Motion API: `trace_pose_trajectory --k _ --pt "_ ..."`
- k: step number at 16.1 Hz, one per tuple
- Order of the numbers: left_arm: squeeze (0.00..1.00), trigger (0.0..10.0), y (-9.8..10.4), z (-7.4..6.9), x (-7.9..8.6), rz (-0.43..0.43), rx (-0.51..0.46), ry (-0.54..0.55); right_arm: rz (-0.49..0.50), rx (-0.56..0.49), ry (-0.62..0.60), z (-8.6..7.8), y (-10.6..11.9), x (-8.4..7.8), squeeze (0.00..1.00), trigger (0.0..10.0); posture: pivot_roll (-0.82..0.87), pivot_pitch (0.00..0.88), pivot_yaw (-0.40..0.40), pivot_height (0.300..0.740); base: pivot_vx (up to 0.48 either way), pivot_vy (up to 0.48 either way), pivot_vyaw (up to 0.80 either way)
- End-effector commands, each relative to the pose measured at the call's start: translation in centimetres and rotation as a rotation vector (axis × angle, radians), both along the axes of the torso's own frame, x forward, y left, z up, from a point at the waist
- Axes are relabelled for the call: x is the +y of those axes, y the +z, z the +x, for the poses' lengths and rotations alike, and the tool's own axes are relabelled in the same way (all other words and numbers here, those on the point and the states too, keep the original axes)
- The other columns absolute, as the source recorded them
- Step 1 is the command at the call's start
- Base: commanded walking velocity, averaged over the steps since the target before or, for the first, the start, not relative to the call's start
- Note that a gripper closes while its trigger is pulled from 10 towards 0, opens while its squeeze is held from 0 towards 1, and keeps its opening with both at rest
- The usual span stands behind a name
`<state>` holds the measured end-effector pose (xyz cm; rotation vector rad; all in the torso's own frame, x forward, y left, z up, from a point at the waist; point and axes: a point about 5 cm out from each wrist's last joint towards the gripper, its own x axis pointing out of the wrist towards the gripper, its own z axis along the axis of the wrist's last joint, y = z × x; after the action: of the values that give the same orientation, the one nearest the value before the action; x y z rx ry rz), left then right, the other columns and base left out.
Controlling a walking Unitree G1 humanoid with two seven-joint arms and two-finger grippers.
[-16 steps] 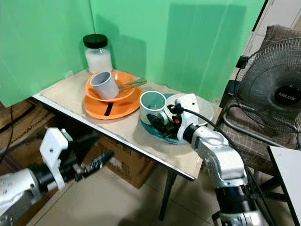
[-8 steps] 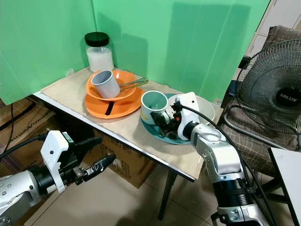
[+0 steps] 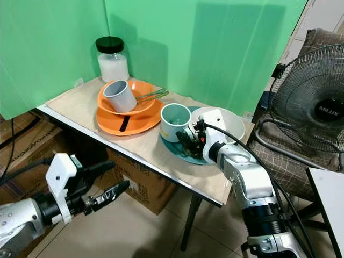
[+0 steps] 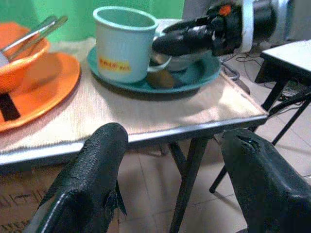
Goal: Setting the table
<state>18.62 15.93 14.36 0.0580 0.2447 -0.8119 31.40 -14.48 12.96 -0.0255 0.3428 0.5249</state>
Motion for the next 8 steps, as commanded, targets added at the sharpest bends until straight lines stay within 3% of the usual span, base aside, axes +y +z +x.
trace_pose_trajectory --k 1,6,8 --pt "0.0 10.0 -0.5 -0.1 0.1 0.012 0.0 -0.011 -0.011 -0.006 0.0 0.4 0.4 0.1 0.0 0.1 -0.06 0.0 -0.026 0.74 0.0 0.0 0.0" --pt "0.0 10.0 -2.2 0.2 0.8 0.018 0.01 -0.012 -0.031 0.016 -0.012 0.6 -0.1 0.1 0.0 0.0 -0.06 0.0 -0.031 0.74 0.0 0.0 0.0" --pt "0.0 10.0 -2.8 0.9 2.0 0.027 0.004 -0.004 -0.04 0.022 -0.012 0.6 -0.2 0.1 0.0 0.0 -0.05 0.0 -0.03 0.74 0.0 0.0 0.0"
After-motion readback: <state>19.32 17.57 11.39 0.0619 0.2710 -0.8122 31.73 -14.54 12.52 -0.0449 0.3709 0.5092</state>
